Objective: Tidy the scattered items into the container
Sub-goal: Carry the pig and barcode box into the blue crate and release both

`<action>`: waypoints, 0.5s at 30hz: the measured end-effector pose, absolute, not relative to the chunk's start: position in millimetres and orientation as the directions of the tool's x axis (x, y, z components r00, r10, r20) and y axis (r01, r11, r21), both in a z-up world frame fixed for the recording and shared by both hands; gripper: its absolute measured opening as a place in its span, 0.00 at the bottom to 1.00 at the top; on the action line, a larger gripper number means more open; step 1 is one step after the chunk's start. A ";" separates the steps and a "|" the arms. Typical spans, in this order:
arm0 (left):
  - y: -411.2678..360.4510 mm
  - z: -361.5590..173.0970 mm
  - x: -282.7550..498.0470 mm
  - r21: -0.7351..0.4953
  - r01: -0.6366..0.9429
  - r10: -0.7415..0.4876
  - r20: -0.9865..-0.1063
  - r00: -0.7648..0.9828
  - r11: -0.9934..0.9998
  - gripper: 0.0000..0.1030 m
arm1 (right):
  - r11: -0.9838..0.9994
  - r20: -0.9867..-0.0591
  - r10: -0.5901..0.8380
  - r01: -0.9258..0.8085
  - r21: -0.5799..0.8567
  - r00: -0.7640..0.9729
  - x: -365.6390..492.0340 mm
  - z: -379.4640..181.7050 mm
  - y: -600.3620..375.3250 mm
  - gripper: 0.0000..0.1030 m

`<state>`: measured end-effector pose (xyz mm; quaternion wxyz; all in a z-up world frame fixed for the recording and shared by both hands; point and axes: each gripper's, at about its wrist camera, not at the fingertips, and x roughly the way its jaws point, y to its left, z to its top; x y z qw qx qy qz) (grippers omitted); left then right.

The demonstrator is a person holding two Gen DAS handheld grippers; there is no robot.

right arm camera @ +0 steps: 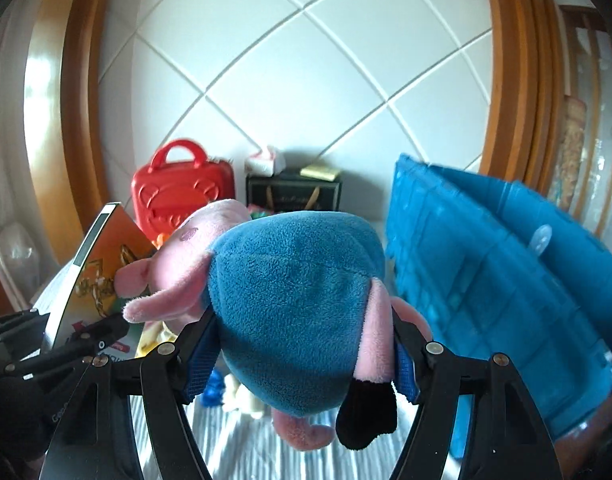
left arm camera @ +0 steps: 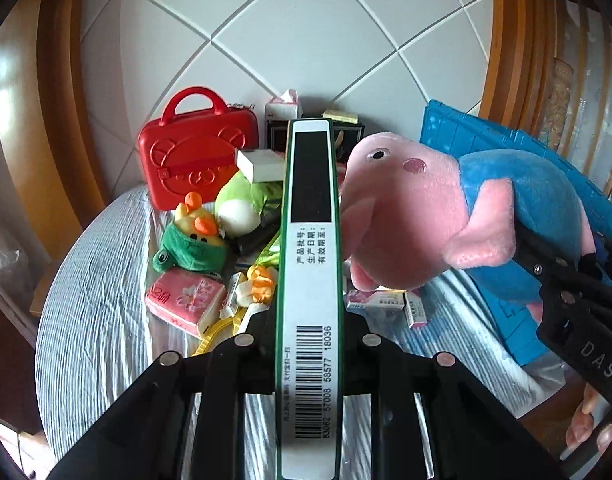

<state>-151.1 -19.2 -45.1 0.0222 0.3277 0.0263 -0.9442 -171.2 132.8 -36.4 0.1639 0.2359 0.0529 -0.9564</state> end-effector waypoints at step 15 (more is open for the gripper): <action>151.0 49.6 -204.8 -0.021 -0.135 0.131 -0.426 -0.895 -0.991 0.18 | -0.994 -0.229 -0.084 0.097 -0.047 -0.970 -176.5 65.0 324.3 0.70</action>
